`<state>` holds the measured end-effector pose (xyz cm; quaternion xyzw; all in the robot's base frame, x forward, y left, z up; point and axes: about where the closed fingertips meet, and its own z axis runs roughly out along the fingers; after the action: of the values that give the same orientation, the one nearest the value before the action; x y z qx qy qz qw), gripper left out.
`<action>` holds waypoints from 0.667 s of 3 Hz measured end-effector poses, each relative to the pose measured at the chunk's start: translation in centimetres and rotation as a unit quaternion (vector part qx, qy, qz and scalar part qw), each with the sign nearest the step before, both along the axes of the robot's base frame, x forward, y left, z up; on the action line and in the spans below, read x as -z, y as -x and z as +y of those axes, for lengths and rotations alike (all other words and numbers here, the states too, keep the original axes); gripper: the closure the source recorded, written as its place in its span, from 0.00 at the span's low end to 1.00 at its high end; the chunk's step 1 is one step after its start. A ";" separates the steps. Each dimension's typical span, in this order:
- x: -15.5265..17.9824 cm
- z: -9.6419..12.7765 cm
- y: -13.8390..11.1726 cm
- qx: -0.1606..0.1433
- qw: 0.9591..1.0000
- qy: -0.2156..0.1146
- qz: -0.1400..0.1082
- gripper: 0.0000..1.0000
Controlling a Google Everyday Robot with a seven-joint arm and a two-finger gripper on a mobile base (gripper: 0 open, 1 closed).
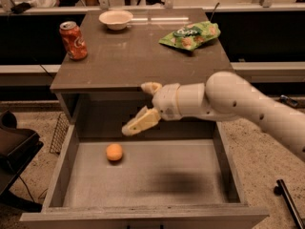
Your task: Place orange into top drawer
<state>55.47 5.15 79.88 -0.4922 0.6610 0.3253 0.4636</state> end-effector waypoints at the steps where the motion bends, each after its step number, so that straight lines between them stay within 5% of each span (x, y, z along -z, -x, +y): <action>1: -2.1 -1.1 -0.6 0.011 1.000 -0.002 -0.009 0.00; 2: -5.8 -5.2 -1.8 0.066 0.997 -0.004 -0.038 0.00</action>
Offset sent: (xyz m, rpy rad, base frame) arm 0.0430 -0.1366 0.1350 0.0211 -0.1847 -0.3509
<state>57.23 -0.03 85.67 -0.4581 0.6726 0.2777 0.5105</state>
